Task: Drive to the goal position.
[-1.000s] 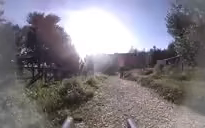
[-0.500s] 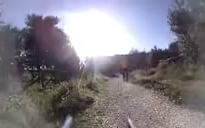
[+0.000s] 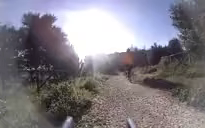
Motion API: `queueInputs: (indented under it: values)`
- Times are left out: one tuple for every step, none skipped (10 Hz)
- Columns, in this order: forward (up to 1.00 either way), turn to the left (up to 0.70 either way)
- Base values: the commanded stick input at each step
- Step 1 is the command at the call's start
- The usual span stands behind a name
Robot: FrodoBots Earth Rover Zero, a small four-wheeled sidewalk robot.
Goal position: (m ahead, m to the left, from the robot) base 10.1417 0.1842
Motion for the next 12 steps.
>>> queueInputs:
  values:
    - [0.5,-0.34]
    - [0.5,-0.05]
    - [0.5,0.0]
    - [0.5,0.0]
    - [0.5,0.0]
    - [0.5,0.0]
    - [0.5,0.0]
    - [0.5,0.0]
    - [0.5,0.0]
    - [0.5,0.0]
    - [0.5,0.0]
    - [0.5,0.0]
